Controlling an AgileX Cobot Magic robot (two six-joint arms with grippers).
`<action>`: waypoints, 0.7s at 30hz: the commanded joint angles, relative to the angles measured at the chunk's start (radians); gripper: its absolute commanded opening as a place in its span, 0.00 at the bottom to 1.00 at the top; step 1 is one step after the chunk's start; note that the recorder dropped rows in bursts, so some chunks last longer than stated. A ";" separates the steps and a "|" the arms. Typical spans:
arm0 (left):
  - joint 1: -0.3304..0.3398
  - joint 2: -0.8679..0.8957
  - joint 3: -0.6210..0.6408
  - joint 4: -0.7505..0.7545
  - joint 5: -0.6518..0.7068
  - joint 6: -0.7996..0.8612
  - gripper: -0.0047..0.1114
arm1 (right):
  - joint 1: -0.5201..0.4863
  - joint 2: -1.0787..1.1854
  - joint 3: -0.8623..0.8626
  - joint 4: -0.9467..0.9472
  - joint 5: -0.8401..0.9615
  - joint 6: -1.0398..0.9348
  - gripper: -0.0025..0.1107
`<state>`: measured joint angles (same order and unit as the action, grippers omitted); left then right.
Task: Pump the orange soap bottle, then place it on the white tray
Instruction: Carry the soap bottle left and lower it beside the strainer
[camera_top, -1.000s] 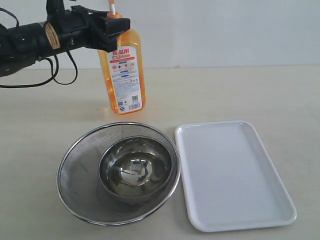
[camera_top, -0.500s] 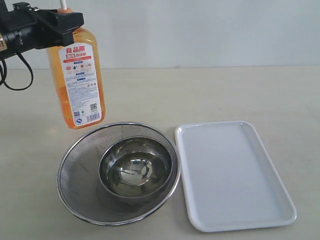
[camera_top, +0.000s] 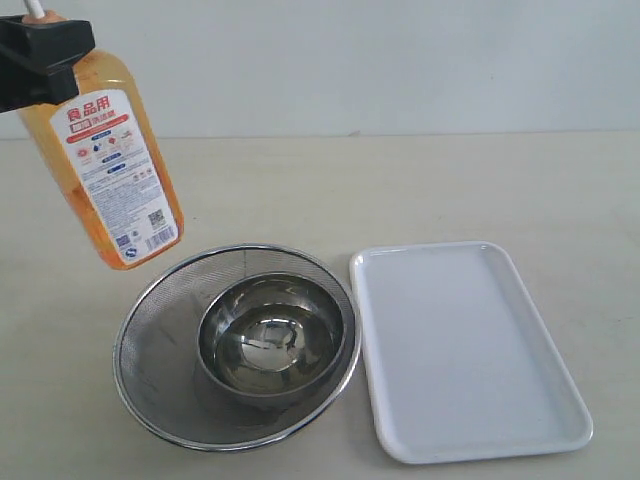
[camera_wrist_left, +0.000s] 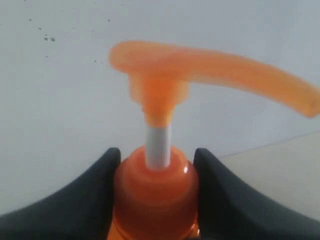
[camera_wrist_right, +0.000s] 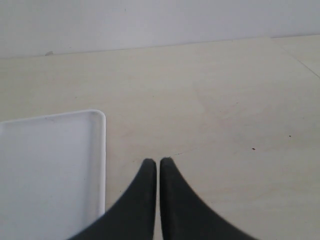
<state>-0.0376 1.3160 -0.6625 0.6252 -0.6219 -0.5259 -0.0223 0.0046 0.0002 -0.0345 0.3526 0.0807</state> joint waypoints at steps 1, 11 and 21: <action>-0.003 -0.093 0.060 -0.052 -0.023 0.012 0.08 | -0.007 -0.005 0.000 -0.003 -0.005 -0.003 0.02; -0.003 -0.251 0.237 -0.187 0.041 0.101 0.08 | -0.007 -0.005 0.000 -0.003 -0.005 -0.003 0.02; -0.007 -0.255 0.353 -0.218 -0.022 0.095 0.08 | -0.007 -0.005 0.000 -0.003 -0.005 -0.003 0.02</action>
<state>-0.0395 1.0756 -0.3091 0.4262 -0.5384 -0.4261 -0.0223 0.0046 0.0002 -0.0345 0.3526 0.0807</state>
